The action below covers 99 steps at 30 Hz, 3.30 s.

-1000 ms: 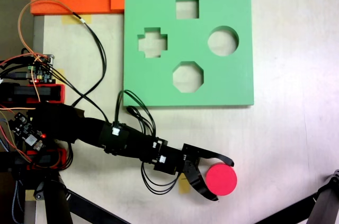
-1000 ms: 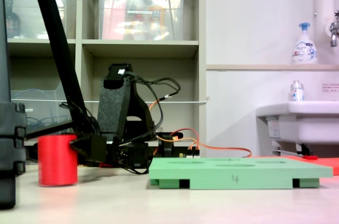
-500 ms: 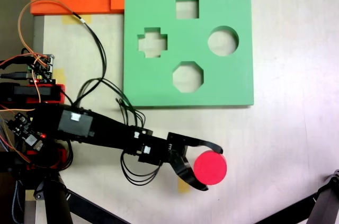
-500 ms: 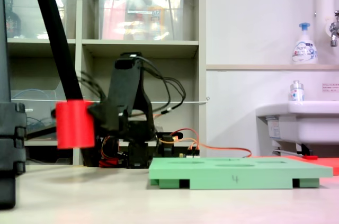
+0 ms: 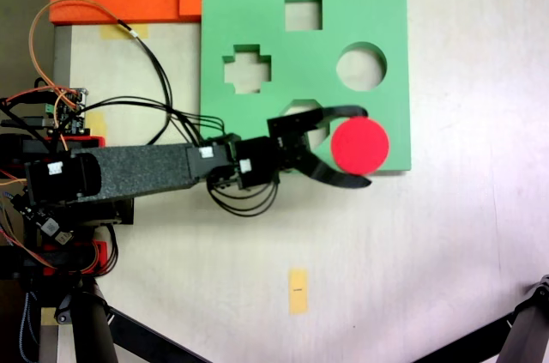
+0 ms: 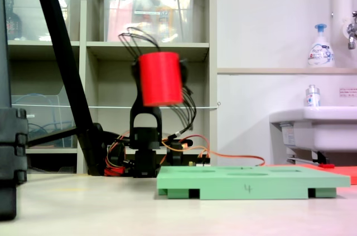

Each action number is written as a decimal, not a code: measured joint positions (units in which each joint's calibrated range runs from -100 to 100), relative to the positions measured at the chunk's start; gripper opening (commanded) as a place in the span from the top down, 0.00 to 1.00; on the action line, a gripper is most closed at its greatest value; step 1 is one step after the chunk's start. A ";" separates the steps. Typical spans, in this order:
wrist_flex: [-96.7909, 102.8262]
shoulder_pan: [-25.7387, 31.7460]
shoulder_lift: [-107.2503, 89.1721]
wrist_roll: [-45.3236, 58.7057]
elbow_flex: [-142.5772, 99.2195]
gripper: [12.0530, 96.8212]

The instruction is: Put the cylinder block into the corresponding hole

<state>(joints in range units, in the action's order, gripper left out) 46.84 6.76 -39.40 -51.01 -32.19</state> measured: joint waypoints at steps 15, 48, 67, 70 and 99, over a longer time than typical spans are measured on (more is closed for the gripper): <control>-3.33 7.67 19.56 1.47 5.49 0.68; -3.33 10.60 54.72 2.30 24.89 0.65; -0.78 10.79 56.91 3.03 18.42 0.33; 0.88 10.74 51.30 3.03 13.62 0.33; -28.29 -3.91 -57.18 44.64 -36.75 0.60</control>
<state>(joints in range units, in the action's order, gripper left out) 18.55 2.86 -96.58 -6.37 -68.94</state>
